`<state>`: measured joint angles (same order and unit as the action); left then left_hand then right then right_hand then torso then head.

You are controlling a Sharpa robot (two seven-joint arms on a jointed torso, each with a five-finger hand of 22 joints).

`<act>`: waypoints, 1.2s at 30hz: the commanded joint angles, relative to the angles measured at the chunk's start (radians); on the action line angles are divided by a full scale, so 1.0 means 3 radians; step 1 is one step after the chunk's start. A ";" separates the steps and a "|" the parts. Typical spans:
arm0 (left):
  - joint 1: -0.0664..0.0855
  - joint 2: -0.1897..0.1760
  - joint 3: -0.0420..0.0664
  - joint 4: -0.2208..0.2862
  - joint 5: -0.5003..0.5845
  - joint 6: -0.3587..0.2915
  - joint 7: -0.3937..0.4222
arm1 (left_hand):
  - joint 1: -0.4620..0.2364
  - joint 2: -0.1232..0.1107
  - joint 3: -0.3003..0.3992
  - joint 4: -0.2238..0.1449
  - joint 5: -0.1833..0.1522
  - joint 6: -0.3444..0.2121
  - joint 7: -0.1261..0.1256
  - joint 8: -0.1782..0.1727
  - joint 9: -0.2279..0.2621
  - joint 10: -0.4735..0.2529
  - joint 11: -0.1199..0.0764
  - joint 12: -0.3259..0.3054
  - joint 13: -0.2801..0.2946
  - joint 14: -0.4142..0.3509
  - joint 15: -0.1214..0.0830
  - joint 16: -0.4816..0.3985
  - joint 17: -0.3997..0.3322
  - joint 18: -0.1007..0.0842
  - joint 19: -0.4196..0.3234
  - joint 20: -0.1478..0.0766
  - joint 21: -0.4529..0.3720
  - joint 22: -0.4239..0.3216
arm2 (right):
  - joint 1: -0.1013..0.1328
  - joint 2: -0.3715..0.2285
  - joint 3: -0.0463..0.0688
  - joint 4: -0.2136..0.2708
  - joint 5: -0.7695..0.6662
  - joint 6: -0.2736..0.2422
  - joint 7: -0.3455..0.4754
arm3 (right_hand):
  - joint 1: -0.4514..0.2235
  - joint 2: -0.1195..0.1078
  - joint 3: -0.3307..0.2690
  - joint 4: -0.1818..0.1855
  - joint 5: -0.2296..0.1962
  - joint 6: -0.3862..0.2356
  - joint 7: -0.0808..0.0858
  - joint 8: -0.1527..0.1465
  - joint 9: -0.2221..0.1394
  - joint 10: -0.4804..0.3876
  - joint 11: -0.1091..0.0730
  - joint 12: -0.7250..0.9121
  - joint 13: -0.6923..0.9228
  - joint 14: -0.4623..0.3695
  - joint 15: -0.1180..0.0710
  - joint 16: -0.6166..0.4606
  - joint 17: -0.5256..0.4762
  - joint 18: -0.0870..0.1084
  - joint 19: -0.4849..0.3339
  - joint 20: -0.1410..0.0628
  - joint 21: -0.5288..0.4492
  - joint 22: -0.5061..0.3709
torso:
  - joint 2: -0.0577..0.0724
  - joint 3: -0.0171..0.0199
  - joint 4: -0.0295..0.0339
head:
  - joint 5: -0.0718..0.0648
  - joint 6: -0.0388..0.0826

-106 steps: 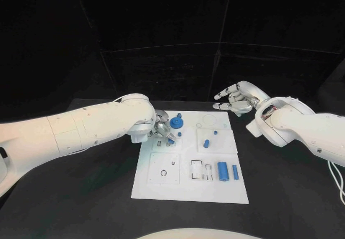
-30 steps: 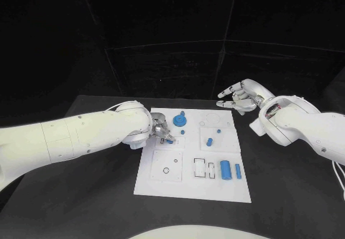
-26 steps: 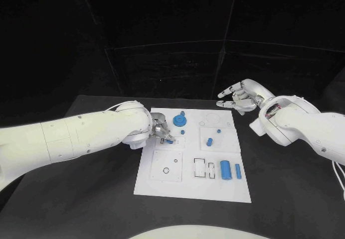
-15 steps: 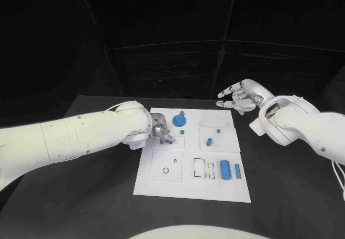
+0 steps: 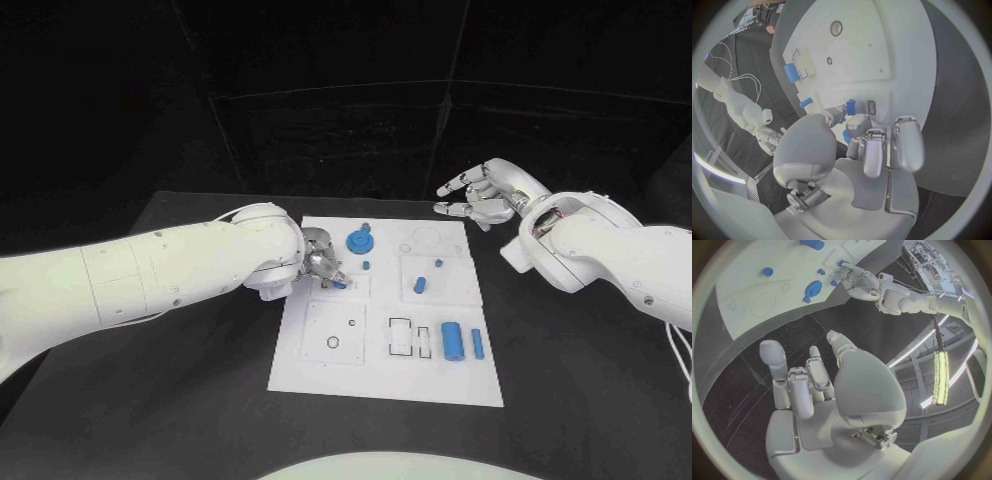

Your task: Assemble the parts on the task board

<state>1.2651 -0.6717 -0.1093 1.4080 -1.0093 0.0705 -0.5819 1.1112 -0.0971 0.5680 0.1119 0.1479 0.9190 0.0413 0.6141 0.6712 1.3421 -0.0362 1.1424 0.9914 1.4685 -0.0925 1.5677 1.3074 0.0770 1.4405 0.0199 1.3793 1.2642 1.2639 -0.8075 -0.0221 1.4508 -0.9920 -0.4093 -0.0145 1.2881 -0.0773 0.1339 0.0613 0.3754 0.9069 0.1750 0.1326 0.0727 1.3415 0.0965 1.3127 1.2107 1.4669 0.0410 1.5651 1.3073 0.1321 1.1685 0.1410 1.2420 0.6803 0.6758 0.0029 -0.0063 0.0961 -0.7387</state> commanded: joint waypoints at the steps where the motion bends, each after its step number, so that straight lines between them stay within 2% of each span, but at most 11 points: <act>1: -0.0003 0.0003 -0.0009 -0.0018 0.0080 0.0072 -0.0052 | -0.0053 0.0006 0.0555 -0.0521 0.0020 0.0010 -0.0022 0.0027 0.0008 0.0025 -0.0006 0.0015 -0.0005 0.0341 -0.0002 0.0010 0.0878 -0.0039 0.0030 -0.0004 0.0014 0.0009 | 0.0007 0.0003 0.0002 0.0001 -0.0004 0.0008 0.0024 | -0.0028 0.0013 -0.0005 0.0018 -0.0004 0.0022 0.0007 0.0020 -0.0003 -0.0009 -0.0003 -0.0012 -0.0004 0.0346 -0.0006 0.0019 0.0878 0.0062 -0.0019 0.0003 -0.0020 -0.0003 | 0.0002 0.0001 -0.0002 | -0.0006 -0.0003; 11: 0.0020 0.0022 -0.0007 -0.0065 0.0139 0.0114 -0.0046 | -0.0170 0.0047 0.0580 -0.0470 0.0020 0.0050 -0.0041 0.0049 0.0026 0.0047 -0.0020 0.0021 -0.0016 0.0341 -0.0012 0.0010 0.0878 -0.0042 0.0040 -0.0013 0.0022 0.0028 | 0.0007 0.0014 0.0002 -0.0005 -0.0004 0.0010 0.0024 | -0.0027 0.0014 -0.0005 0.0019 -0.0004 0.0022 0.0007 0.0021 -0.0003 -0.0007 -0.0003 -0.0010 -0.0001 0.0346 -0.0006 0.0019 0.0878 0.0061 -0.0018 0.0002 -0.0019 0.0000 | 0.0000 0.0002 0.0001 | -0.0004 -0.0011; 19: 0.0042 0.0093 -0.0007 -0.0158 0.0153 0.0220 -0.0089 | -0.0200 0.0067 0.0591 -0.0456 0.0020 0.0058 -0.0043 0.0050 0.0029 0.0045 -0.0023 0.0011 -0.0033 0.0341 -0.0015 0.0010 0.0878 -0.0041 0.0039 -0.0016 0.0018 0.0025 | 0.0007 0.0018 0.0002 -0.0004 -0.0005 0.0013 0.0018 | -0.0024 0.0015 -0.0004 0.0019 -0.0002 0.0022 0.0006 0.0021 -0.0003 -0.0007 -0.0004 -0.0010 -0.0001 0.0346 -0.0007 0.0019 0.0878 0.0062 -0.0019 0.0002 -0.0021 -0.0003 | 0.0000 0.0002 -0.0005 | -0.0003 -0.0012; 27: 0.0057 0.0172 -0.0007 -0.0247 0.0156 0.0314 -0.0128 | -0.0236 0.0093 0.0600 -0.0436 0.0018 0.0062 -0.0044 0.0048 0.0031 0.0042 -0.0024 0.0005 -0.0044 0.0341 -0.0016 0.0010 0.0878 -0.0040 0.0037 -0.0018 0.0014 0.0020 | 0.0007 0.0009 0.0002 0.0005 -0.0006 0.0009 0.0007 | -0.0024 0.0015 -0.0004 0.0019 -0.0002 0.0022 0.0006 0.0021 -0.0003 -0.0007 -0.0004 -0.0010 -0.0001 0.0346 -0.0007 0.0019 0.0878 0.0062 -0.0019 0.0002 -0.0021 -0.0003 | 0.0001 0.0002 0.0000 | -0.0013 -0.0020; 30: 0.0060 0.0192 -0.0007 -0.0269 0.0156 0.0322 -0.0129 | -0.0263 0.0107 0.0600 -0.0423 0.0015 0.0073 -0.0046 0.0050 0.0034 0.0082 -0.0025 0.0086 0.0066 0.0341 -0.0017 0.0010 0.0878 -0.0039 0.0037 -0.0019 0.0011 0.0018 | 0.0007 0.0008 0.0002 0.0007 -0.0006 0.0009 0.0005 | -0.0024 0.0015 -0.0004 0.0019 -0.0002 0.0022 0.0006 0.0021 -0.0003 -0.0007 -0.0004 -0.0010 -0.0001 0.0346 -0.0007 0.0019 0.0878 0.0062 -0.0019 0.0002 -0.0021 -0.0003 | -0.0001 0.0003 0.0001 | -0.0015 -0.0020; 36: 0.0063 0.0222 -0.0007 -0.0301 0.0156 0.0326 -0.0124 | -0.0368 0.0139 0.0555 -0.0355 0.0004 0.0111 -0.0054 0.0051 0.0036 0.0097 -0.0029 0.0127 0.0113 0.0341 -0.0020 0.0010 0.0878 -0.0042 0.0042 -0.0021 0.0015 0.0031 | 0.0007 0.0007 0.0002 0.0011 -0.0006 0.0010 0.0002 | -0.0021 0.0015 -0.0003 0.0019 0.0002 0.0021 0.0006 0.0022 -0.0003 -0.0009 -0.0005 -0.0011 -0.0003 0.0346 -0.0007 0.0019 0.0878 0.0063 -0.0021 0.0002 -0.0023 -0.0008 | -0.0001 0.0002 0.0000 | -0.0018 -0.0021</act>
<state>1.2849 -0.6073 -0.1099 1.3193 -0.9640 0.1489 -0.6087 1.0108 -0.0578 0.6474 0.0897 0.1509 0.9448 0.0266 0.6274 0.6814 1.3656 -0.0449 1.1772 1.0246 1.4685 -0.0925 1.5677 1.3074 0.0769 1.4466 0.0138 1.3793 1.2721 1.2639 -0.8048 -0.0221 1.4518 -0.9920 -0.4091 -0.0166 1.2882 -0.0773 0.1338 0.0612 0.3754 0.9069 0.1749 0.1326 0.0727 1.3415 0.0965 1.3126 1.2109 1.4669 0.0410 1.5651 1.3073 0.1321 1.1685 0.1410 1.2383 0.6786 0.6756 0.0037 -0.0067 0.0913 -0.7451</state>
